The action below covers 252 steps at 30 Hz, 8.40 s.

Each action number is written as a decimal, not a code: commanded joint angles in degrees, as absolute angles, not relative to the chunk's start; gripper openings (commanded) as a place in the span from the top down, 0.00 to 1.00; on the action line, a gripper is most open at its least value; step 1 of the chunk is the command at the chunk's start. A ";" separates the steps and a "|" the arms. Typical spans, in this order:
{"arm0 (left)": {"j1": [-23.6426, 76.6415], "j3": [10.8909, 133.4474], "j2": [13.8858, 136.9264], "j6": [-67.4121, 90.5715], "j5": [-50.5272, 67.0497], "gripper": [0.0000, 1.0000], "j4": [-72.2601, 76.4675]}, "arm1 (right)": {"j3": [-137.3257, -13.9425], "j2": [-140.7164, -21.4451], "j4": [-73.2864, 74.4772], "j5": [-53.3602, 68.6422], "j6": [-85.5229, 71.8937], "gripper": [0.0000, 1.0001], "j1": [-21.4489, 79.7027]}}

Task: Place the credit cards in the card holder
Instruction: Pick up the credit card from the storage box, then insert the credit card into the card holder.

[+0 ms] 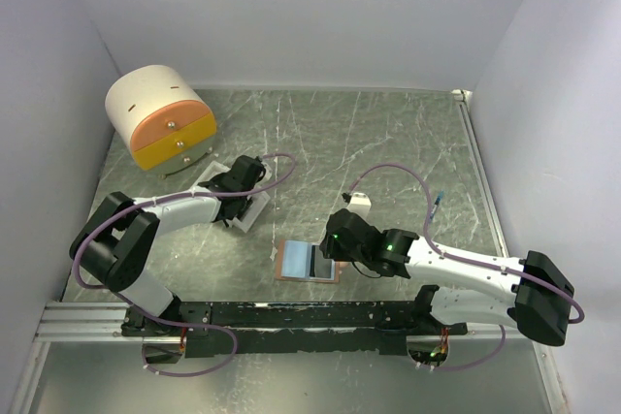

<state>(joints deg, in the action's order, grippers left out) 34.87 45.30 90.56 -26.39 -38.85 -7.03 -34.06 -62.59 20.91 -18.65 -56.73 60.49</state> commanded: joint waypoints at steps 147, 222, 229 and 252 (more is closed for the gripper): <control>34.61 38.14 48.57 39.44 57.85 0.93 -5.06 | -24.55 -28.80 -12.97 -6.43 -58.67 0.87 60.68; 34.63 29.11 65.66 37.88 26.66 0.93 -13.10 | -30.74 -53.19 8.10 10.74 -41.22 1.00 40.93; 34.63 28.09 66.55 38.40 26.16 0.93 -12.85 | -27.08 -55.79 3.62 12.60 -41.83 1.00 40.32; 34.62 28.50 66.40 38.09 24.11 0.93 -15.09 | -20.48 -58.58 -5.28 16.38 -44.29 1.00 36.25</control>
<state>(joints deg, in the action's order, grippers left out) 34.81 28.32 66.57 37.98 24.97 -14.87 -21.30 -59.02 -3.57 15.97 -44.03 36.84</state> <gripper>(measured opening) 0.075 0.006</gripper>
